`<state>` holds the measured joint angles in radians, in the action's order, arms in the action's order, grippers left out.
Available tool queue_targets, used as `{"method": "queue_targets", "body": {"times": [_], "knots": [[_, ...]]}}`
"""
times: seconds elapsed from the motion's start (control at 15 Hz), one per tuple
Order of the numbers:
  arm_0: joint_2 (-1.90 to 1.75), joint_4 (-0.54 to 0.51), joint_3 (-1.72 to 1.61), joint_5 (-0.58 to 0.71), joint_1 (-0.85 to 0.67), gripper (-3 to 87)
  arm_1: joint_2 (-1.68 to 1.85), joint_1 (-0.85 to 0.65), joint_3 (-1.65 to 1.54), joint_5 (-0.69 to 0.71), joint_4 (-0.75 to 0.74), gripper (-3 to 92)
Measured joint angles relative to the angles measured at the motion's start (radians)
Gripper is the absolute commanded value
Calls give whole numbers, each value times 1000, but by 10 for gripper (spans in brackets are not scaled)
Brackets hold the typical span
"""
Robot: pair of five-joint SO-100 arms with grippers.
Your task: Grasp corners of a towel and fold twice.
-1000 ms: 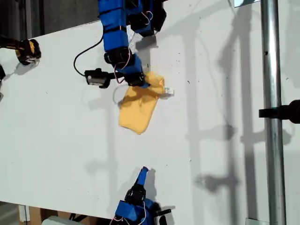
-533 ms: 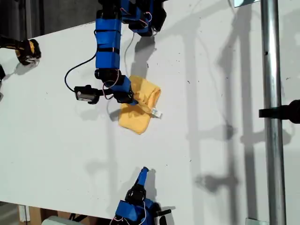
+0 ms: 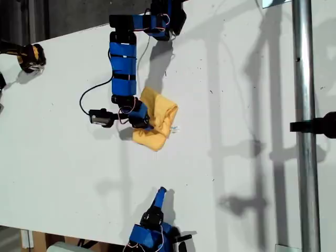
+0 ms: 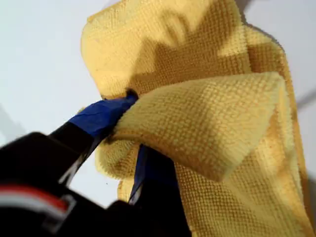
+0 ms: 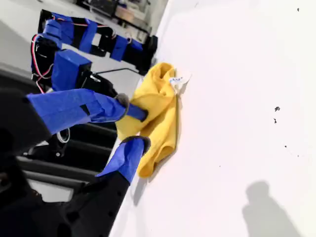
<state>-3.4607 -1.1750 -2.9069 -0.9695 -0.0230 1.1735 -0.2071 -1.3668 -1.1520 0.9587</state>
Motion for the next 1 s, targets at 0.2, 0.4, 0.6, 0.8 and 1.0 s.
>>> {"method": "queue_targets", "body": {"times": [0.2, 0.4, 0.6, 0.8, 1.0], "knots": [[0, 0, 0, 0, 0, 113, 25, -23, 34, 40, 0, 277], [0, 0, 0, 0, 0, 112, 130, -48, 35, 51, 11, 138], [0, 0, -3, 0, 0, 112, 322, -63, -3, 71, 31, 138], [0, 2, -14, 2, 0, 157, 517, -55, -75, 60, 379, 39], [0, 18, -54, 3, 0, 170, 816, 60, -431, -126, 618, 8]]}}
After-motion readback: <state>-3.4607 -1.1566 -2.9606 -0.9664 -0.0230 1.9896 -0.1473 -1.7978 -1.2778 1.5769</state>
